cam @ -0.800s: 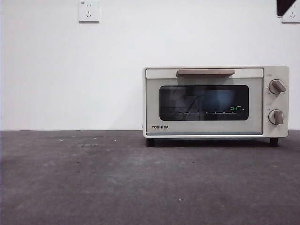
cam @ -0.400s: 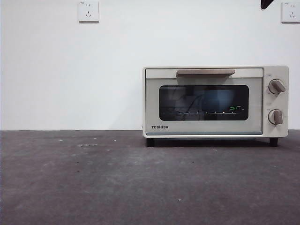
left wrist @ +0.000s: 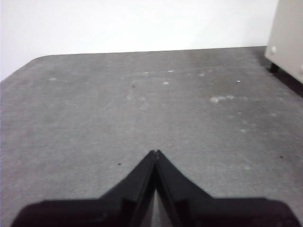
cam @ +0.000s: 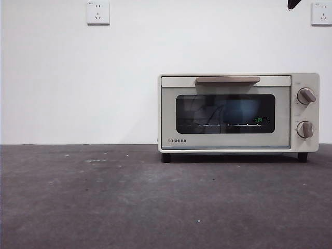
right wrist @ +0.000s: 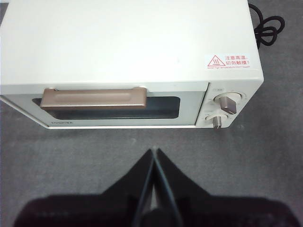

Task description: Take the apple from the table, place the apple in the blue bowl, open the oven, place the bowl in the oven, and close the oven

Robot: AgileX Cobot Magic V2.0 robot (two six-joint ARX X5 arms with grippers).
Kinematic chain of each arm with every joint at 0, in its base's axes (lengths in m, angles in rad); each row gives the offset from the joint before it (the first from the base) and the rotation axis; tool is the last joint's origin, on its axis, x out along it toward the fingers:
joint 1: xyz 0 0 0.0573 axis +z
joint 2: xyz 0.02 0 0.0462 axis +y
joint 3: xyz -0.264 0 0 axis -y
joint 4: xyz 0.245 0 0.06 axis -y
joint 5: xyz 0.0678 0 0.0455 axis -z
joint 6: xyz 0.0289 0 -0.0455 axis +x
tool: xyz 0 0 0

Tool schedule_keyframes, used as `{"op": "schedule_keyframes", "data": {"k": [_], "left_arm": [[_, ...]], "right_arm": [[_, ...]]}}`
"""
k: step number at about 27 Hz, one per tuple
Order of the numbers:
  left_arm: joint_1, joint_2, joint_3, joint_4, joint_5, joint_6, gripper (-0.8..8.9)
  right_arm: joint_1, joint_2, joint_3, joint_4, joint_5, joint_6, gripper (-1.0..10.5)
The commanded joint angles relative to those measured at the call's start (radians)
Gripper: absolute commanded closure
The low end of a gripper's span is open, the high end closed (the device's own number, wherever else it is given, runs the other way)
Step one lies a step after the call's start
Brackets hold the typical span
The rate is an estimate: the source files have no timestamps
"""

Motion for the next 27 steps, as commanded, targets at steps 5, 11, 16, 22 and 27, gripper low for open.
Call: {"op": "schedule_keyframes", "data": {"k": [5, 11, 16, 22, 27], "left_arm": [[0.003, -0.003, -0.01, 0.004, 0.011, -0.003, 8.17], [0.003, -0.002, -0.01, 0.008, 0.014, -0.019, 8.17], [0.003, 0.005, -0.01, 0.007, 0.011, -0.019, 8.17], [0.003, 0.064, -0.01, 0.008, 0.011, -0.019, 8.17], [0.003, 0.105, -0.01, 0.008, 0.011, -0.019, 8.17]], "right_arm": [[0.0, 0.006, -0.006, 0.007, 0.001, 0.006, 9.5], [0.0, 0.006, -0.006, 0.007, 0.001, 0.006, 9.5], [0.0, 0.006, -0.006, 0.007, 0.001, 0.006, 9.5], [0.0, 0.006, -0.006, 0.007, 0.001, 0.006, 9.5], [0.0, 0.006, -0.006, 0.007, 0.001, 0.006, 9.5]]}}
